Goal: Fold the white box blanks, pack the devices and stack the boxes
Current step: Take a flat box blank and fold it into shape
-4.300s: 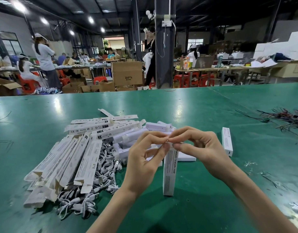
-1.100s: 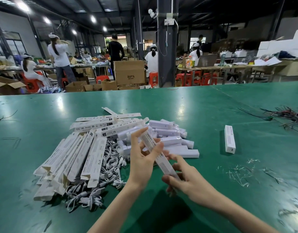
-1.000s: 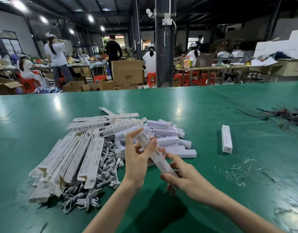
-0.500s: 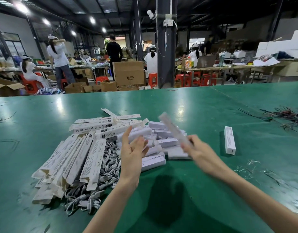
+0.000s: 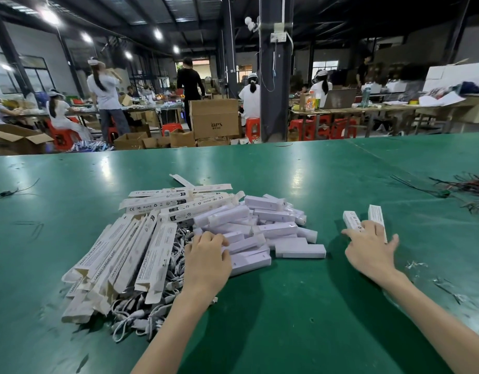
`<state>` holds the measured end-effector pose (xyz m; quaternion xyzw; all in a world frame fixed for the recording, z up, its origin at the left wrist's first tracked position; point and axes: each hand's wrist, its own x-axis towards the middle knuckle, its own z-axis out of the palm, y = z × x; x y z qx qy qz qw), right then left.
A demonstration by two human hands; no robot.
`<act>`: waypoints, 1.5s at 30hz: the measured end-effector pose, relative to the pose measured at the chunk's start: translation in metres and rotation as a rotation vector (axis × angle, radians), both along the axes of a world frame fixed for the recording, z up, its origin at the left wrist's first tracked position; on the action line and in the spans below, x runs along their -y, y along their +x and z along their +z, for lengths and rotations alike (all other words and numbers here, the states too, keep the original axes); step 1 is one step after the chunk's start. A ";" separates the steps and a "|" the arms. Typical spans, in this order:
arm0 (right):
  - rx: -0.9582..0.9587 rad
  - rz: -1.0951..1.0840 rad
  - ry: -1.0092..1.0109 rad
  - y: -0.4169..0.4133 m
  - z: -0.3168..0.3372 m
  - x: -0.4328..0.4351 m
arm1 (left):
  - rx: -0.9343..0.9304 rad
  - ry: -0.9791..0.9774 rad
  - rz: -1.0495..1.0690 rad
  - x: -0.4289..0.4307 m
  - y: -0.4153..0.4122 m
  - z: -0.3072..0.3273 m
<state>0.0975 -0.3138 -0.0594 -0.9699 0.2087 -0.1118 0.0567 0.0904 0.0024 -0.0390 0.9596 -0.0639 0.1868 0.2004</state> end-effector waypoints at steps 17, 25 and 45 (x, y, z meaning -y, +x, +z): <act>0.229 0.241 -0.136 -0.003 -0.013 -0.025 | -0.201 0.403 0.174 -0.077 0.136 0.031; 0.343 0.316 -0.102 0.000 -0.015 -0.028 | -0.034 0.335 0.022 -0.084 0.143 0.032; 0.368 0.631 1.537 -0.038 0.044 -0.130 | -0.569 -1.050 -0.509 0.044 -0.047 0.012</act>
